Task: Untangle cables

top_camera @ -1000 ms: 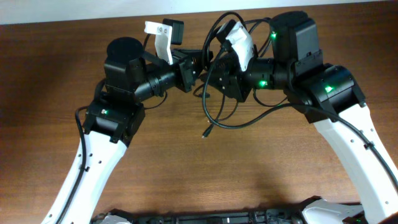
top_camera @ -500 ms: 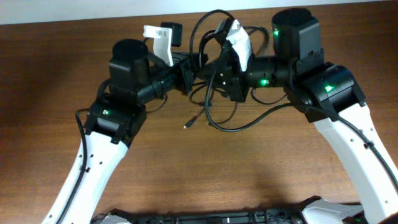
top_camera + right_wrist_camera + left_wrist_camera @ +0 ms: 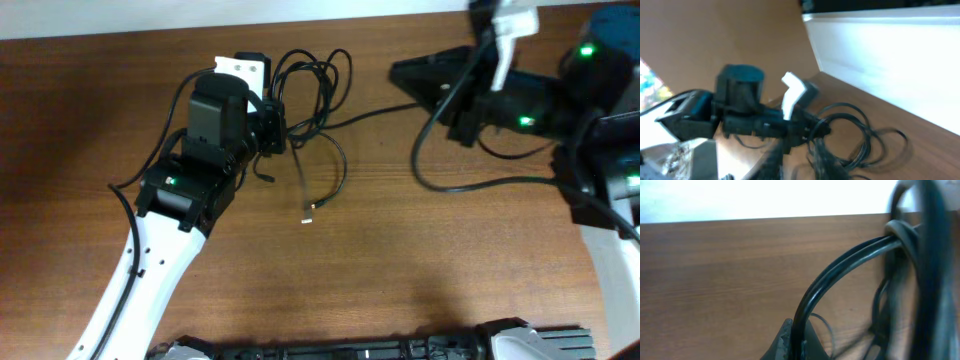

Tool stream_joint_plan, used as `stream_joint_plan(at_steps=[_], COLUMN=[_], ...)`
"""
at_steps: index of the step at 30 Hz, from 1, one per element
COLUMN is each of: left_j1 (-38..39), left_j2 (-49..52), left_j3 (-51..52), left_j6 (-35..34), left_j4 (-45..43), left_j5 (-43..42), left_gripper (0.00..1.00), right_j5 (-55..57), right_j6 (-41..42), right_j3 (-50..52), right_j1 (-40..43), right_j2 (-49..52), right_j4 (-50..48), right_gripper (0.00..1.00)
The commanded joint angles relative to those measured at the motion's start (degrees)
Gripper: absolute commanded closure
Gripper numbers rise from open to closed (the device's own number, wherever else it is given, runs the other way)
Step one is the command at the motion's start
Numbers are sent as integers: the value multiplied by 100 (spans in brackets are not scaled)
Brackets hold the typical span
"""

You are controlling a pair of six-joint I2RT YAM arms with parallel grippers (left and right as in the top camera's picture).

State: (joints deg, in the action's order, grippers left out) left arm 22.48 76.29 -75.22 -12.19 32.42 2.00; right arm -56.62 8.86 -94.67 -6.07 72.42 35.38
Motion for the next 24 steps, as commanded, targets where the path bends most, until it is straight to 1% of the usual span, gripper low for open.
stream_joint_plan(at_steps=[1,2,3,5,9,10,11,13,14,17,19,24], left_j1=[-28,-28,-28,-28,-28,-26,-24,-24,-24,-24,-24,-22], left_j2=[-42,-42,-42,-42,-42,-42,-42,-42,-42,-42,-42,-42], left_j3=[-26,-26,-26,-26,-26,-26,-26,-26,-26,-26,-26,-26], left_j6=[181,179,179,181,142,44,-149,-494,-560,-562,-560,-649], left_j4=[-68,-111,-155,-310,-828,-1043,-1257,-1576,-1751,-1991,-2140,-2391], left_j5=[361,334,306,-50,-988,-1320,-1620,-1943,-2184,-2820,-3338,-3853], left_gripper=[100,100,100,100,100,100,100,100,100,100,100,100], right_j5=[-127,-125,-125,-120,-127,-151,-208,-214,-210,-11,199,177], right_j6=[201,127,-11,-157,-157,-278,-601,-1292,-1679,-2387,-2498,-2496], right_j3=[-70,-70,-70,-61,-57,-44,-44,-42,-42,-42,-42,-42], right_j1=[393,400,396,385,382,356,271,-24,-227,-643,-861,-1008], right_j2=[-44,-33,-9,57,289,354,398,461,481,490,531,782], right_j4=[498,621,754,1019,1333,1453,1574,1729,1773,1779,1770,1759], right_gripper=[49,42,38,35,34,33,33,33,33,32,32,32])
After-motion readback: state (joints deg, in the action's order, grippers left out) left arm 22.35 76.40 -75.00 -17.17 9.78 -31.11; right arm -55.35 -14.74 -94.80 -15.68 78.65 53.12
